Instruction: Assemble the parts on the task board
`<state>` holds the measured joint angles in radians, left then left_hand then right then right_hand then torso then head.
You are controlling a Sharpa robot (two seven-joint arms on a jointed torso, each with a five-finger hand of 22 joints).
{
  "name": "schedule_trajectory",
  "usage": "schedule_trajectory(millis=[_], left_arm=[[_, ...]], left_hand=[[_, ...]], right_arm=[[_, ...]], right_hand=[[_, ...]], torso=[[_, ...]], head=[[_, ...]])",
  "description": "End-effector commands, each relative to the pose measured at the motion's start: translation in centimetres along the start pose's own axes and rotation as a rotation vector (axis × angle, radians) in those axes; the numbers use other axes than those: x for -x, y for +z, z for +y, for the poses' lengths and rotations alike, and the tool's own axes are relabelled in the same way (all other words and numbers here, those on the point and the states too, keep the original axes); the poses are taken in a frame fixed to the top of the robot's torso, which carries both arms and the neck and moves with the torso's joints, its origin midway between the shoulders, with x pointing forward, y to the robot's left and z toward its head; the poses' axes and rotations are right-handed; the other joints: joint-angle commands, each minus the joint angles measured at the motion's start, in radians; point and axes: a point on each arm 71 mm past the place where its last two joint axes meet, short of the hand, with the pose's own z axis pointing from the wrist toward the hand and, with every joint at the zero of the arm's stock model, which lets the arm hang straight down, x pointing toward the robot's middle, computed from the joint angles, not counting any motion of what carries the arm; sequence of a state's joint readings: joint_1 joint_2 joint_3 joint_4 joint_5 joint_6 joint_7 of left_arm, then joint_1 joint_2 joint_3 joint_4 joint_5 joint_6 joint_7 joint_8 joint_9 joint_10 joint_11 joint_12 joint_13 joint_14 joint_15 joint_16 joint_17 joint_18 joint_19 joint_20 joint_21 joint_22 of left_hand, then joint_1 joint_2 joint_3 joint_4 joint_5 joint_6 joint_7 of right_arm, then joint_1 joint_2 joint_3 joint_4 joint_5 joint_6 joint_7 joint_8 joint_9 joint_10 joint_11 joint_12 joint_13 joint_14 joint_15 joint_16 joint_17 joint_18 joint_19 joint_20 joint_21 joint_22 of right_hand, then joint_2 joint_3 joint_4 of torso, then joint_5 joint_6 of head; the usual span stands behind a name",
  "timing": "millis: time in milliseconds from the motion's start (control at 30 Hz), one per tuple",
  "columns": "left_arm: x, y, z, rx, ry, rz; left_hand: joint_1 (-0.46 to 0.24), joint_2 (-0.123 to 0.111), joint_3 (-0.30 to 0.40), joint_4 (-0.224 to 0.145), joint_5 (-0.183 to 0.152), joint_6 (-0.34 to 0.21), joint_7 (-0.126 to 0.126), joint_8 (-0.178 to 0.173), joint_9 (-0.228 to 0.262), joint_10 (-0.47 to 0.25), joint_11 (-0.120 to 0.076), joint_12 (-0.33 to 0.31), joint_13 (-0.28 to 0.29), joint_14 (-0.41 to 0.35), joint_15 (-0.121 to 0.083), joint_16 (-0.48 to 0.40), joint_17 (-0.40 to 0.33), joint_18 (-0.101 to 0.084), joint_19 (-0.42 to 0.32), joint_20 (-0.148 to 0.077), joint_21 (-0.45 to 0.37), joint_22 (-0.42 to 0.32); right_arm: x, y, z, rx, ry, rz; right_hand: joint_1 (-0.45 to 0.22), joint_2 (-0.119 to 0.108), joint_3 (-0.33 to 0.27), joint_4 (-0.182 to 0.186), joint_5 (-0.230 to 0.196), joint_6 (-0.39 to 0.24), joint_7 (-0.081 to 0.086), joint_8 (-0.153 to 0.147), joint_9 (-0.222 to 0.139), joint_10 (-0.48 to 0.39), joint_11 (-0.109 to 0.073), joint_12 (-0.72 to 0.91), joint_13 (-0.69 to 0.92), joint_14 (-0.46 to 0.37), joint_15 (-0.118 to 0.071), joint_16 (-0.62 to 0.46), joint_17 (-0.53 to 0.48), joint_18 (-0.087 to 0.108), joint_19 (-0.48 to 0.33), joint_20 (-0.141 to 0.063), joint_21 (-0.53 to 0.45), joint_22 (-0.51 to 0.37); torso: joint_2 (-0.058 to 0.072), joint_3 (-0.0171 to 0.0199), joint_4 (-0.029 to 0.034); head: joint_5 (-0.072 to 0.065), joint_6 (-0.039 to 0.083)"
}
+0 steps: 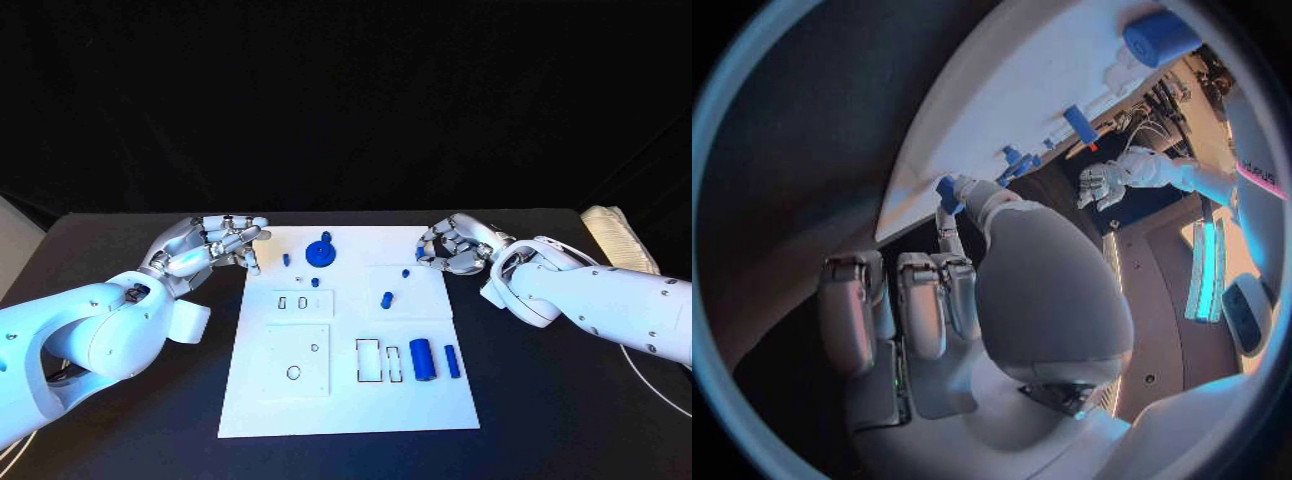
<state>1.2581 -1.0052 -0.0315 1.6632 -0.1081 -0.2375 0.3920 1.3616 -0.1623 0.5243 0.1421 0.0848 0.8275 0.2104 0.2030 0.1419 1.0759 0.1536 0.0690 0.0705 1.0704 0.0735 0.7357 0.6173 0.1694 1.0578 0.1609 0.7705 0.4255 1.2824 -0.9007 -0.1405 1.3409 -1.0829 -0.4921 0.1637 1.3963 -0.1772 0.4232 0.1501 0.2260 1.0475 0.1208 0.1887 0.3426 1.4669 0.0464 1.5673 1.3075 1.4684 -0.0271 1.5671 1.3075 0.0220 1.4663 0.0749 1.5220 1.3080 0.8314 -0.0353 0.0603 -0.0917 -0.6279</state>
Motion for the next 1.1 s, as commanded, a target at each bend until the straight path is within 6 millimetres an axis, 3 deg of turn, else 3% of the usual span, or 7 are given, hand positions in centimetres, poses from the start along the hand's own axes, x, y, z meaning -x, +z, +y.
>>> schedule_trajectory(millis=[33, 267, 433, 600, 867, 1100], left_arm=[[-0.1, 0.1, -0.1, -0.011, -0.002, 0.018], [0.0, 0.2, 0.0, -0.010, 0.000, 0.014], [0.0, 0.5, 0.1, -0.009, 0.001, 0.012], [0.1, 0.9, 0.3, -0.007, 0.003, 0.010], [0.2, 1.4, 0.6, -0.002, 0.009, -0.002], [0.2, 1.6, 0.7, 0.002, 0.012, -0.008]], left_hand=[[-0.002, 0.004, 0.007, 0.000, 0.002, -0.007, 0.016, -0.001, 0.000, -0.007, 0.001, -0.002, -0.001, -0.009, 0.000, 0.003, 0.000, 0.013, -0.007, -0.001, 0.004, 0.001], [-0.002, 0.004, 0.007, 0.000, 0.002, -0.007, 0.016, -0.001, 0.000, -0.007, 0.001, -0.002, -0.001, -0.009, 0.000, 0.003, 0.000, 0.013, -0.007, -0.001, 0.004, 0.001], [-0.002, 0.004, 0.007, 0.000, 0.002, -0.007, 0.016, -0.001, 0.000, -0.007, 0.001, -0.002, -0.001, -0.009, 0.000, 0.003, 0.000, 0.013, -0.007, -0.001, 0.004, 0.001], [-0.002, 0.004, 0.007, 0.000, 0.002, -0.007, 0.016, -0.001, 0.000, -0.007, 0.001, -0.002, -0.001, -0.009, 0.000, 0.003, 0.000, 0.013, -0.007, -0.001, 0.004, 0.001], [-0.003, 0.004, 0.010, -0.001, 0.002, -0.007, 0.016, 0.000, 0.001, -0.006, 0.001, -0.001, 0.000, -0.010, 0.000, 0.005, 0.000, 0.013, -0.011, -0.001, 0.009, 0.004], [-0.004, 0.004, 0.010, -0.001, 0.001, -0.006, 0.016, 0.000, 0.001, -0.006, 0.001, -0.001, 0.000, -0.009, 0.000, 0.005, 0.000, 0.014, -0.011, -0.001, 0.010, 0.005]], right_arm=[[0.8, 0.0, 0.6, -0.032, 0.007, -0.093], [1.6, 0.2, 3.4, -0.028, 0.018, -0.147], [0.9, 0.3, 6.0, -0.015, 0.019, -0.144], [-1.2, 0.8, 9.1, -0.007, 0.032, -0.117], [-4.7, 0.8, 13.2, 0.023, 0.027, -0.069], [-8.0, 0.6, 15.9, 0.064, 0.014, -0.026]], right_hand=[[-0.002, 0.010, 0.008, -0.001, 0.007, 0.007, -0.002, 0.006, 0.002, 0.104, -0.007, 0.003, 0.263, 0.102, -0.007, 0.004, 0.263, -0.009, 0.083, -0.004, 0.006, 0.219], [-0.006, 0.010, 0.012, -0.003, 0.002, 0.007, -0.003, 0.009, 0.003, 0.104, -0.009, 0.003, 0.263, 0.102, -0.007, 0.004, 0.263, -0.008, 0.082, -0.005, 0.004, 0.217], [-0.010, 0.010, 0.017, -0.005, -0.005, 0.005, -0.003, 0.010, 0.004, 0.104, -0.009, 0.003, 0.263, 0.102, -0.008, 0.004, 0.263, -0.008, 0.081, -0.005, 0.003, 0.216], [-0.012, 0.010, 0.020, -0.007, -0.009, 0.002, -0.003, 0.011, 0.004, 0.104, -0.009, 0.003, 0.263, 0.102, -0.008, 0.004, 0.263, -0.007, 0.080, -0.006, 0.001, 0.214], [-0.014, 0.013, 0.025, -0.008, -0.011, 0.000, -0.003, 0.012, 0.004, 0.104, -0.009, 0.003, 0.263, 0.102, -0.007, 0.004, 0.263, -0.006, 0.079, -0.006, -0.002, 0.211], [-0.019, 0.009, 0.034, -0.014, 0.001, -0.007, -0.001, 0.011, 0.004, 0.104, -0.008, 0.003, 0.263, 0.102, -0.007, 0.004, 0.263, -0.006, 0.079, -0.006, -0.003, 0.210]], torso=[[-0.003, -0.0004, -0.0019], [-0.008, -0.0002, -0.0042], [-0.016, -0.0012, -0.0066], [-0.025, -0.0016, -0.0093], [-0.036, -0.0090, -0.0061], [-0.040, -0.0123, -0.0080]], head=[[0.002, 0.002], [0.003, 0.003], [0.008, 0.001], [0.019, -0.005], [0.037, -0.021], [0.050, -0.030]])
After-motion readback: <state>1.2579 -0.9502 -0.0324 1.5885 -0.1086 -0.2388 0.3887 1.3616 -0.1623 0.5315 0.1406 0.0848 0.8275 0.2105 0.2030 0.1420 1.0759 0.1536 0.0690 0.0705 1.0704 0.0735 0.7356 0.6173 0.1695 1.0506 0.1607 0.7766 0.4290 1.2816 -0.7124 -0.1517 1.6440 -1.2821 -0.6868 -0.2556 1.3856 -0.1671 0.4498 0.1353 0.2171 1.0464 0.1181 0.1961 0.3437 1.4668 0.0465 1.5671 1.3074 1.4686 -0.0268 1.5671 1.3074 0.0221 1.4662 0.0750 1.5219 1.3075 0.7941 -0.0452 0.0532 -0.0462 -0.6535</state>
